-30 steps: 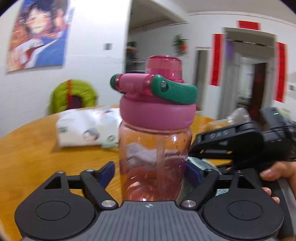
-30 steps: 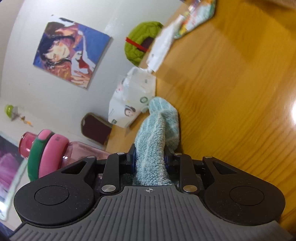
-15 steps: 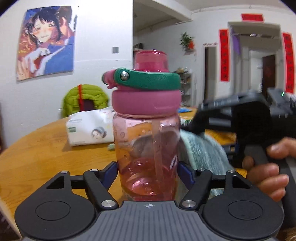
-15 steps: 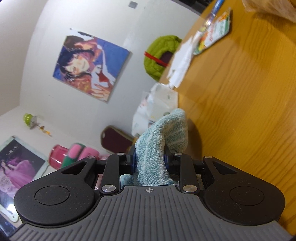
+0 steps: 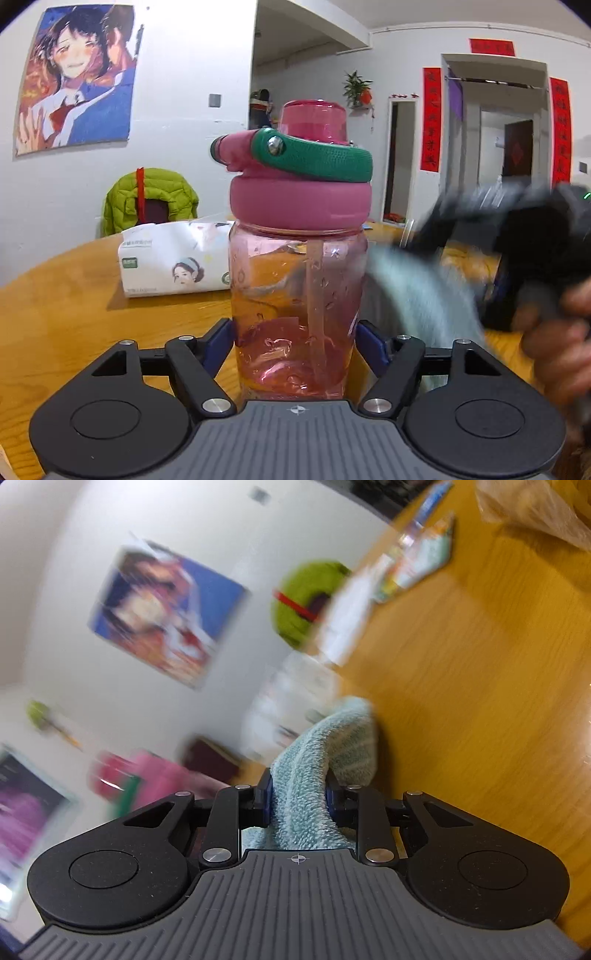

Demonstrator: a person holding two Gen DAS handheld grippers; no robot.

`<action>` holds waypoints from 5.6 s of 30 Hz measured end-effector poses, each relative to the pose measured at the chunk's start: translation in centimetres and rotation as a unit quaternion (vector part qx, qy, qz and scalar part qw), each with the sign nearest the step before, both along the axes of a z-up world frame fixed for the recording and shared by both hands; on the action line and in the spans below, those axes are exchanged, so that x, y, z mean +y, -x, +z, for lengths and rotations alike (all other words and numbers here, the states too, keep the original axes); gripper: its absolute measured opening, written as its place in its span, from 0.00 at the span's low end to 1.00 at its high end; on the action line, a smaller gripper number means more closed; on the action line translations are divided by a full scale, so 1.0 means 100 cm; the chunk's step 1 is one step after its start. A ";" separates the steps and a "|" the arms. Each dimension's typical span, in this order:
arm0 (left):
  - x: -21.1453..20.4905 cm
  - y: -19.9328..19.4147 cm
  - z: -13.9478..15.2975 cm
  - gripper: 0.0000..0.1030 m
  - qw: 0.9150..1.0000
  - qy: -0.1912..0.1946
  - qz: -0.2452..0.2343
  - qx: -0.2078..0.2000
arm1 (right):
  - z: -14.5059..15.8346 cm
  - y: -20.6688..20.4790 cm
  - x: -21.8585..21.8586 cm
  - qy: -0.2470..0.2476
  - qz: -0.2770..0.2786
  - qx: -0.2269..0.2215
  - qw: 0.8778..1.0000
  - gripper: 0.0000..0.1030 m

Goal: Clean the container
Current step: 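Wipe the towel in the right tool across the bottle held by the left tool, then rub the towel along the bottle side with the right tool, then sweep the towel up and down the bottle with the right tool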

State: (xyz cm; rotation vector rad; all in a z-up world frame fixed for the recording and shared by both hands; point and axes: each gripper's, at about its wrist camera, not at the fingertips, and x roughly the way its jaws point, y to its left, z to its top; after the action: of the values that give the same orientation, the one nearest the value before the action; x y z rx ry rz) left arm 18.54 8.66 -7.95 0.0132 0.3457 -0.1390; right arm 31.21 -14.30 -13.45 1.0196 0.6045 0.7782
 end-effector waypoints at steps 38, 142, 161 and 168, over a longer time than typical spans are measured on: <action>-0.048 0.027 0.001 0.76 0.997 -0.051 0.061 -0.007 | -0.005 -0.013 0.012 0.046 0.016 0.014 0.999 0.27; -0.025 0.014 -0.003 0.74 0.997 -0.017 0.071 0.000 | -0.012 -0.010 0.021 0.080 0.036 0.071 0.994 0.30; -0.033 0.020 -0.007 0.68 0.999 -0.031 0.044 -0.010 | 0.002 -0.001 0.020 0.080 0.054 0.042 0.994 0.32; -0.028 0.016 -0.005 0.68 0.999 -0.029 0.042 -0.010 | 0.011 0.009 0.006 0.018 0.043 -0.008 0.999 0.29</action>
State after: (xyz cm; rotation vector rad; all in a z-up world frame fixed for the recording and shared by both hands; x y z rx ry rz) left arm 16.90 5.89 -8.46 0.0570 0.3289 -0.0446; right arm 30.27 -13.74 -12.39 0.9583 0.6508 0.8471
